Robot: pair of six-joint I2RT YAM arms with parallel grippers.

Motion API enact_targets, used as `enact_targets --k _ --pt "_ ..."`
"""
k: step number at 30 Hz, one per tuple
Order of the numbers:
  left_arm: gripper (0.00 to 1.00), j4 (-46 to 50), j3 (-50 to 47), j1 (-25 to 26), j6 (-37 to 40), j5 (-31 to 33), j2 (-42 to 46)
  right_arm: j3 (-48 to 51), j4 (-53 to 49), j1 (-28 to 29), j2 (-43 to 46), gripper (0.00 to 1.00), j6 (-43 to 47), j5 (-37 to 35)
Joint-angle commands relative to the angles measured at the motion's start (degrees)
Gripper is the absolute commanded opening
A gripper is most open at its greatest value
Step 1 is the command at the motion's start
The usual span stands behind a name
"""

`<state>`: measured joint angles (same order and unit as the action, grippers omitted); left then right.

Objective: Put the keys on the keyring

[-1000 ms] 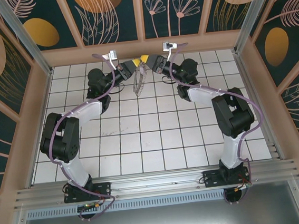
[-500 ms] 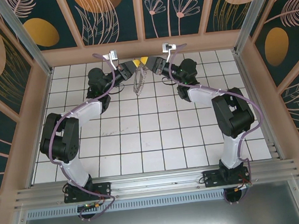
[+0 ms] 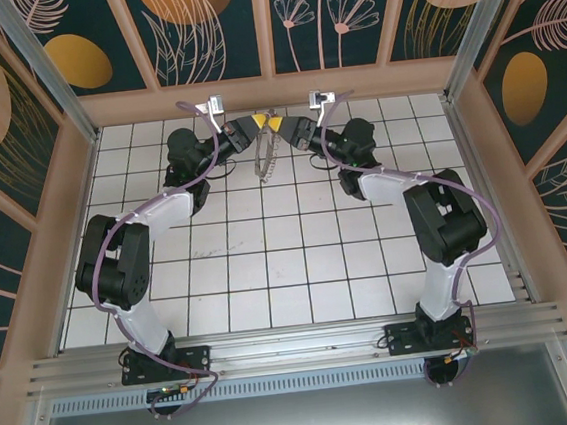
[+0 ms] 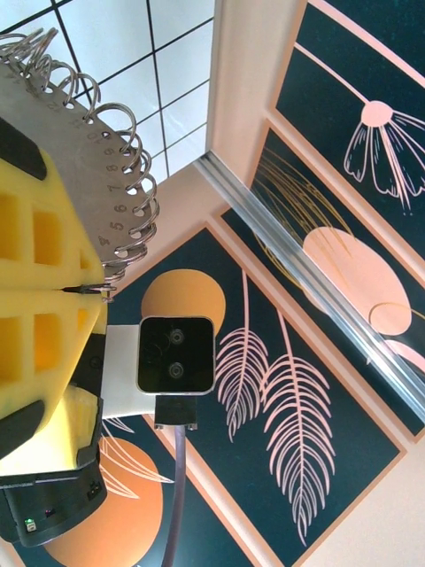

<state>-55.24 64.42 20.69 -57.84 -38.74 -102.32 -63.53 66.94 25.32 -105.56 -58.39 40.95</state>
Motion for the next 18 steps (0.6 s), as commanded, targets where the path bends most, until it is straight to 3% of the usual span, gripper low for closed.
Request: enact_targets --k 1,9,18 --pt "0.00 -2.4 2.0 0.2 2.0 -2.0 3.2 1.6 1.6 -1.0 4.6 0.32 1.4 0.1" --pt "0.00 -2.7 2.1 0.3 4.1 -4.8 3.6 4.3 -1.5 -1.3 9.8 0.32 5.1 -1.9" --pt "0.00 -4.0 2.9 1.0 4.1 -7.4 3.4 1.4 -2.7 -0.6 8.1 0.32 5.1 -1.3"
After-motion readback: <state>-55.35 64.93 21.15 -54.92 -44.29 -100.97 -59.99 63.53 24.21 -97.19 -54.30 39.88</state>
